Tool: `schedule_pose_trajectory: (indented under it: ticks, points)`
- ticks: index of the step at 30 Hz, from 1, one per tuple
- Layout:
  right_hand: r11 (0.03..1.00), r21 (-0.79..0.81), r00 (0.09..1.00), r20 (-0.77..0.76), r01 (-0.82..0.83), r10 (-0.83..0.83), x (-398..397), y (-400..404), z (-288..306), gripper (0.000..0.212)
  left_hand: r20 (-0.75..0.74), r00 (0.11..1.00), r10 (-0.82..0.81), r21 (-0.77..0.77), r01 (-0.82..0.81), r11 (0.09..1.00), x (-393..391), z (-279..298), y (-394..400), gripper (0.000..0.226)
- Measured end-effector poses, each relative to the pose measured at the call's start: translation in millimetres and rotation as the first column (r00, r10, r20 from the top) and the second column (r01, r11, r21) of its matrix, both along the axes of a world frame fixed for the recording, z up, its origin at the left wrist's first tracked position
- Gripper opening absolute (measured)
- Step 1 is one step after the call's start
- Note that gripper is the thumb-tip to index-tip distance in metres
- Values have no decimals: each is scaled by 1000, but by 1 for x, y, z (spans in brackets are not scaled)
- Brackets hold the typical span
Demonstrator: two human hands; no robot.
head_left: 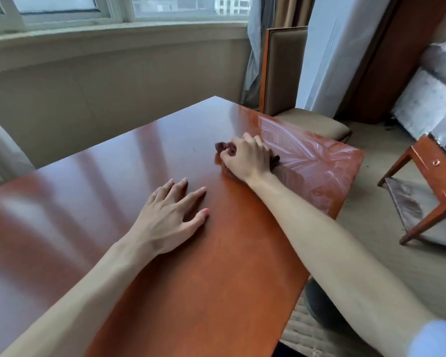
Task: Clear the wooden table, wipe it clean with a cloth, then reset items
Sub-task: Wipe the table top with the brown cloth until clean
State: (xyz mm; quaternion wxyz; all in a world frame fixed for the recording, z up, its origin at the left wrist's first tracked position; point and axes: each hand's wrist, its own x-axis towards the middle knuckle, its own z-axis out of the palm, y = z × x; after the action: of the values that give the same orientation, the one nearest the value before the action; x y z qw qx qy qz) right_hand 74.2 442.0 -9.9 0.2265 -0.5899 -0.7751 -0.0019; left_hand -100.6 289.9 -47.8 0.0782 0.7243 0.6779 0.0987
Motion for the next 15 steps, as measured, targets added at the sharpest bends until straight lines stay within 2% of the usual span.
schedule_pose_trajectory:
  ticks: [1,3,5,6,7,9,12,13,15]
  points:
    - [1000,23,1000,13,-21,21,2,-25,-2,29,10,1000,2,18,-2,1000,0,-2,-1,68]
    - [983,79,986,-6,-164,165,19,-97,-11,27,35,999,8,48,-9,999,-1,-4,-1,70]
    - [943,58,941,-63,-328,332,41,-158,-19,24,28,1000,1,53,-3,999,-3,-7,2,71]
    - [931,50,930,-59,-361,363,49,-164,-19,24,25,1000,-1,47,0,999,-3,-8,2,71]
    - [934,53,934,-29,-353,355,51,-155,-16,24,28,1000,3,44,-4,999,-3,-8,1,71]
    - [964,119,971,17,-237,237,38,-107,-9,25,32,999,5,45,-6,999,-3,-8,0,70]
    - [999,43,999,14,-32,31,17,-56,0,32,30,1000,0,26,-1,1000,-2,-7,1,68]
    - [999,32,999,38,-3,1,13,-63,-3,31,28,1000,0,23,-1,1000,-3,-7,2,68]
    - [992,103,997,19,-76,74,20,-110,-11,24,28,1000,-4,25,3,1000,-2,-7,1,70]
